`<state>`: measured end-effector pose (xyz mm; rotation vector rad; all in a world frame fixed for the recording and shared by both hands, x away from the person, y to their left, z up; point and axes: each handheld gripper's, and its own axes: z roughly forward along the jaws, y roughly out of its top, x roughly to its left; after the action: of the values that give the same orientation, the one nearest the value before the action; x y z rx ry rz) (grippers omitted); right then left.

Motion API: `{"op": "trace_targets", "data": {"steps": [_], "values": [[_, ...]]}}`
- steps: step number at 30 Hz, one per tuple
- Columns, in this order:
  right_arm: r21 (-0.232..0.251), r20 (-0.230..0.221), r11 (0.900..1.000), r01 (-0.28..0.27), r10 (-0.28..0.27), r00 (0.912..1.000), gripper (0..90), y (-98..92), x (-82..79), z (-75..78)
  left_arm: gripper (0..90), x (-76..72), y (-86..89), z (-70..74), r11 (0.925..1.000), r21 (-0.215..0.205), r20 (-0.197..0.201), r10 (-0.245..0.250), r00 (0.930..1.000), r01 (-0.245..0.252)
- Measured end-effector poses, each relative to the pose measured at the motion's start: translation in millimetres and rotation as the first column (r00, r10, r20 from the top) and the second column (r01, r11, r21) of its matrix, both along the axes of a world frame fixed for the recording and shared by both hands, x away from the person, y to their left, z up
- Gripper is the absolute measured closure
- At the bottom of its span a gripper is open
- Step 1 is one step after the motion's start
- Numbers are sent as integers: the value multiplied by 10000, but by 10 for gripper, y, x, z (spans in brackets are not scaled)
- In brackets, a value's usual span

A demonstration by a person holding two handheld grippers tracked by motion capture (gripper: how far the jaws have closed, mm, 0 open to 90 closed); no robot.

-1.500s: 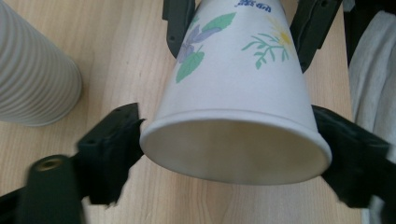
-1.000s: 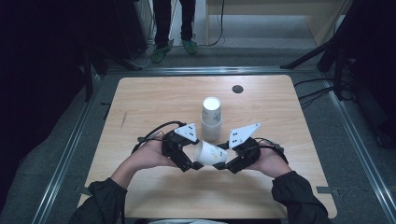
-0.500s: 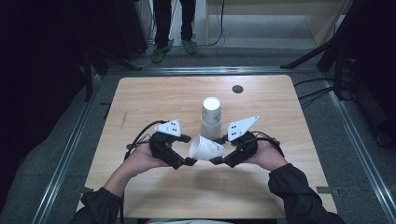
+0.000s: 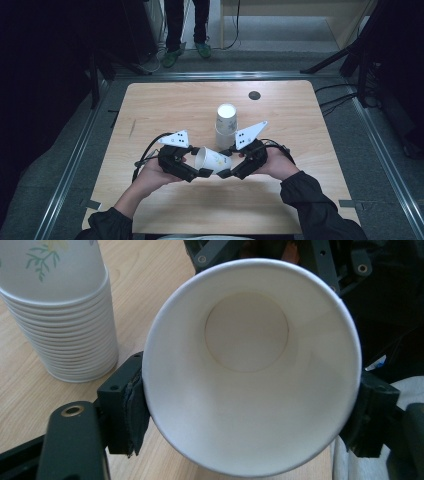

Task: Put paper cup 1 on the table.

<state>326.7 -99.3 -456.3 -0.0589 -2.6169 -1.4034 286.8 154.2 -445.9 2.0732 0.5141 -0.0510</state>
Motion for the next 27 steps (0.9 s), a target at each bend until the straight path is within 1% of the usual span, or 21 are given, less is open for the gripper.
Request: {"op": "trace_targets", "data": {"steps": [6, 8, 10, 11, 16, 17, 19, 21, 22, 23, 24, 26, 27], "values": [[0, -9, 10000, -33, 33, 10000, 350, -5, -5, 6, 248, -10, -6, 18, 10000, 6, 148, -72, 9999, 72], [-5, -41, 10000, 8, -8, 10000, 335, -6, 0, 6, 252, -14, -4, 34, 9999, 97, 245, -35, 9997, 32], [37, -143, 9999, 160, -160, 9998, 265, -4, 11, 7, 253, -10, 12, 57, 9999, 171, 308, 16, 9995, -21], [25, -170, 9997, 256, -255, 9995, 261, -2, 17, 7, 253, -4, 25, 67, 9997, 219, 334, 38, 9994, -45], [-237, -70, 9979, 595, -597, 9982, 250, -30, 18, -6, 253, 40, 87, 142, 9978, 649, 344, 82, 9994, -104], [-293, 44, 9975, 643, -642, 9979, 250, -36, 17, -18, 253, 57, 92, 159, 9972, 741, 274, 41, 9996, -61], [-360, 6, 9967, 733, -733, 9973, 250, -56, 3, -46, 254, 81, 90, 193, 9952, 975, 333, -18, 9994, -15], [-496, 124, 9954, 826, -821, 9965, 251, -69, -15, -67, 254, 104, 75, 218, 9920, 1255, 438, -188, 9989, 132], [-509, 187, 9946, 907, -899, 9958, 251, -79, -29, -74, 257, 113, 66, 224, 9902, 1375, 396, -281, 9988, 224], [-465, 225, 9947, 916, -906, 9956, 251, -83, -35, -82, 257, 125, 50, 228, 9876, 1538, 407, -381, 9984, 315], [-528, 302, 9939, 971, -956, 9950, 250, -85, -45, -89, 258, 133, 28, 231, 9843, 1721, 396, -470, 9981, 396], [-547, 430, 9924, 1106, -1083, 9932, 251, -90, -72, -114, 258, 144, -26, 231, 9760, 2096, 348, -683, 9971, 595], [-623, 476, 9915, 1139, -1110, 9927, 251, -91, -84, -127, 258, 154, -55, 232, 9676, 2404, 313, -876, 9957, 776]]}}
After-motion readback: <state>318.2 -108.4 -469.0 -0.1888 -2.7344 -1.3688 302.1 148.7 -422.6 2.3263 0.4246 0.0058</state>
